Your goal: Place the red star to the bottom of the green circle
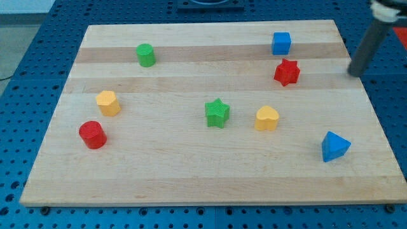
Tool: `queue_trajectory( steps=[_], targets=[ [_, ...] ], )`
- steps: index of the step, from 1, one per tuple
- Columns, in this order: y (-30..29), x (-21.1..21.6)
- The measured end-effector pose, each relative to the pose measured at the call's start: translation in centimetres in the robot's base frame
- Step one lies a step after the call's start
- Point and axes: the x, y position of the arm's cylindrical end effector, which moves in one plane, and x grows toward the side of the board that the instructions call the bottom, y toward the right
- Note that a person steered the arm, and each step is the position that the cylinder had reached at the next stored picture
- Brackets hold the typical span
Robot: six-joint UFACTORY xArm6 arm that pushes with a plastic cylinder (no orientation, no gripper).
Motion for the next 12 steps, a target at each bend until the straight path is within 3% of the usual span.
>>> queue_trajectory(
  steps=[2, 3, 4, 5, 7, 9, 11, 12],
  targets=[
    [-9.2, -1.5],
    [-11.2, 0.2],
    [-9.2, 3.3],
    [-10.6, 3.1],
    [-13.4, -0.8],
    [-17.7, -0.8],
    [-13.8, -2.2],
    [-14.6, -2.9]
  ],
)
